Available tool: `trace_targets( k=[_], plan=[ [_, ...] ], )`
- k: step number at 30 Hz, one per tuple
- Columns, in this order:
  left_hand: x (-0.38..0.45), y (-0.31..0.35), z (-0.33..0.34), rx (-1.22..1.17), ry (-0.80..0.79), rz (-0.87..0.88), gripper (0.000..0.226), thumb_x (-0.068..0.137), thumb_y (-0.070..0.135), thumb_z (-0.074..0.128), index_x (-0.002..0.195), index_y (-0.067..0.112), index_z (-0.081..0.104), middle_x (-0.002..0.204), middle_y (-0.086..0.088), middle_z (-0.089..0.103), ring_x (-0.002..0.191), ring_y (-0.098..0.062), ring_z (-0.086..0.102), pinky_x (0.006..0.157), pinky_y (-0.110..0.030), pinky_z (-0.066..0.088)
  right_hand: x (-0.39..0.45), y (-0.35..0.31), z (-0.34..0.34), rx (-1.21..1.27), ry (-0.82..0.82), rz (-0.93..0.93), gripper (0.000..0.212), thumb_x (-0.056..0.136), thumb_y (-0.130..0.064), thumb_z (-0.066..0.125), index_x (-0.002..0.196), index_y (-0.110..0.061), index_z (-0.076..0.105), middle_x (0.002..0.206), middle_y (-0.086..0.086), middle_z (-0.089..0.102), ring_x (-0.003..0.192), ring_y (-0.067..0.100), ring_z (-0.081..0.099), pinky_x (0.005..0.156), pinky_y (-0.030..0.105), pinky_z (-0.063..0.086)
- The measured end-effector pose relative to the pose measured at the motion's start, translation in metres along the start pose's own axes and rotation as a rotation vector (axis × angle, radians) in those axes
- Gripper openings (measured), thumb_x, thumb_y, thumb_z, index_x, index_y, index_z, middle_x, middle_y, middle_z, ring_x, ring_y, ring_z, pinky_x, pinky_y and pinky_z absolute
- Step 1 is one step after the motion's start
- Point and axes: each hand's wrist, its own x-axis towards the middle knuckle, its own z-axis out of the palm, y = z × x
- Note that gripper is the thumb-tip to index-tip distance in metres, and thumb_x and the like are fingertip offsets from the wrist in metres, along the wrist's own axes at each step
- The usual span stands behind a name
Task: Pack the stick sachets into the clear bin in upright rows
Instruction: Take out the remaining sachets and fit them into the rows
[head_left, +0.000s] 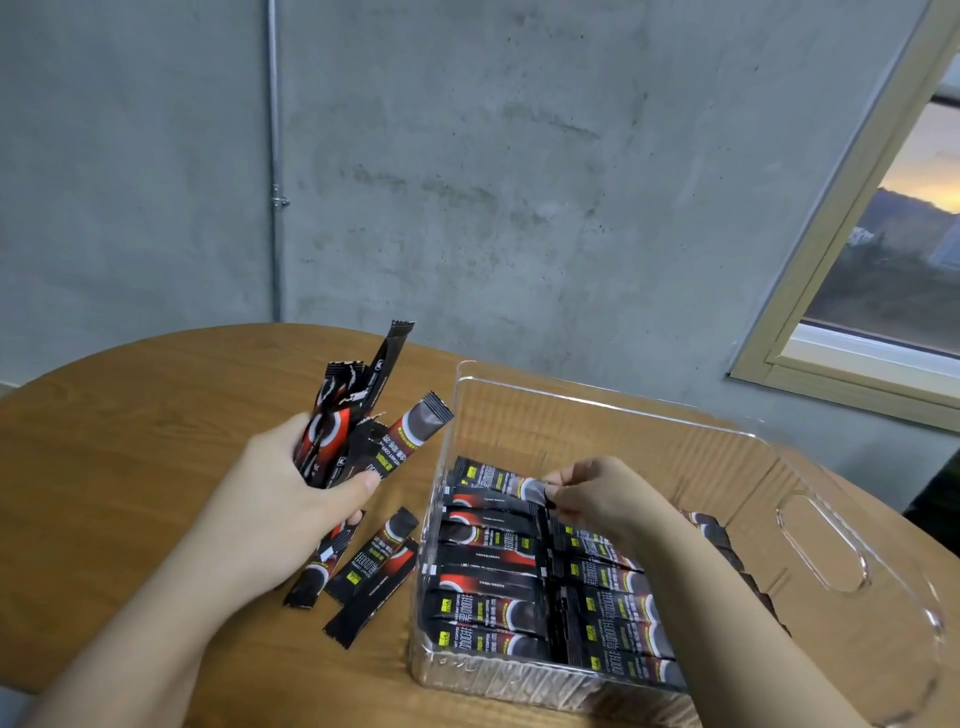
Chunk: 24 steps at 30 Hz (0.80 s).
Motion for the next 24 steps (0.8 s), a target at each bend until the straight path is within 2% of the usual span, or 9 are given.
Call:
trace_targets(
  k=[2, 5, 8, 10, 13, 15, 17, 21, 24],
  plan=[
    [0.0, 0.001, 0.0, -0.002, 0.001, 0.003, 0.012, 0.081, 0.018, 0.073, 0.083, 0.02, 0.062, 0.064, 0.004, 0.071, 0.057, -0.007, 0.066, 0.057, -0.027, 0.047, 0.004, 0.002, 0.003, -0.074, 0.003, 0.034, 0.016, 0.09, -0.003, 0.06, 0.075, -0.004, 0.067, 0.074, 0.011, 0.063, 0.068, 0.017, 0.056, 0.076, 0.032, 0.056],
    [0.0, 0.002, 0.0, -0.019, 0.009, -0.003, 0.012, 0.081, 0.017, 0.073, 0.083, 0.02, 0.062, 0.065, 0.006, 0.071, 0.057, -0.004, 0.066, 0.055, -0.025, 0.044, 0.008, 0.0, 0.01, -0.179, 0.006, 0.063, 0.012, 0.09, -0.004, 0.06, 0.088, 0.004, 0.068, 0.079, 0.014, 0.063, 0.065, 0.017, 0.057, 0.074, 0.032, 0.057],
    [-0.001, 0.003, 0.0, -0.036, 0.005, -0.004, 0.013, 0.081, 0.015, 0.073, 0.083, 0.021, 0.062, 0.064, 0.005, 0.071, 0.058, -0.006, 0.067, 0.057, -0.026, 0.046, 0.013, -0.001, 0.017, -0.292, 0.029, 0.067, 0.014, 0.088, -0.005, 0.06, 0.094, 0.005, 0.069, 0.072, 0.01, 0.061, 0.062, 0.017, 0.057, 0.078, 0.034, 0.056],
    [-0.002, 0.004, 0.0, -0.038, -0.002, -0.006, 0.012, 0.08, 0.015, 0.073, 0.083, 0.021, 0.063, 0.064, 0.004, 0.072, 0.059, -0.007, 0.068, 0.061, -0.028, 0.048, 0.016, -0.002, 0.02, -0.41, 0.034, 0.052, 0.019, 0.087, -0.011, 0.061, 0.099, -0.001, 0.073, 0.07, 0.008, 0.061, 0.06, 0.016, 0.054, 0.07, 0.031, 0.054],
    [-0.002, 0.004, -0.001, -0.047, -0.011, -0.011, 0.013, 0.08, 0.014, 0.073, 0.083, 0.021, 0.063, 0.065, 0.004, 0.072, 0.061, -0.008, 0.069, 0.07, -0.033, 0.053, 0.011, -0.007, 0.022, -0.594, 0.052, -0.01, 0.021, 0.087, -0.022, 0.063, 0.097, -0.006, 0.074, 0.069, 0.004, 0.061, 0.054, 0.013, 0.05, 0.051, 0.022, 0.042],
    [-0.001, 0.005, -0.001, -0.066, -0.011, -0.017, 0.014, 0.08, 0.013, 0.073, 0.084, 0.021, 0.063, 0.066, 0.005, 0.073, 0.061, -0.006, 0.069, 0.071, -0.034, 0.053, 0.005, -0.011, 0.022, -0.525, 0.09, -0.132, 0.021, 0.089, -0.025, 0.064, 0.102, -0.009, 0.071, 0.082, 0.002, 0.068, 0.063, 0.012, 0.059, 0.058, 0.021, 0.048],
    [-0.002, 0.006, -0.001, -0.09, -0.011, -0.023, 0.015, 0.079, 0.013, 0.074, 0.085, 0.022, 0.063, 0.068, 0.008, 0.073, 0.061, -0.005, 0.069, 0.07, -0.032, 0.052, -0.011, -0.023, 0.021, -0.321, 0.114, -0.284, 0.023, 0.091, -0.03, 0.061, 0.108, -0.015, 0.068, 0.089, -0.008, 0.068, 0.069, 0.007, 0.061, 0.061, 0.015, 0.049],
    [0.0, 0.004, -0.001, -0.076, 0.051, -0.005, 0.015, 0.077, 0.02, 0.077, 0.08, 0.027, 0.064, 0.07, 0.022, 0.069, 0.066, -0.01, 0.066, 0.062, -0.027, 0.045, -0.045, -0.056, 0.024, 0.052, -0.118, -0.534, 0.03, 0.088, -0.048, 0.049, 0.103, -0.03, 0.067, 0.078, -0.015, 0.067, 0.067, 0.002, 0.056, 0.062, 0.016, 0.044],
    [0.001, 0.005, 0.002, -0.081, 0.052, 0.021, 0.013, 0.077, 0.021, 0.076, 0.08, 0.027, 0.065, 0.071, 0.023, 0.068, 0.066, -0.008, 0.065, 0.06, -0.026, 0.042, -0.054, -0.066, 0.03, 0.098, -0.24, -0.615, 0.021, 0.086, -0.04, 0.057, 0.102, -0.03, 0.067, 0.07, -0.014, 0.062, 0.064, 0.0, 0.054, 0.063, 0.015, 0.043]
  ],
)
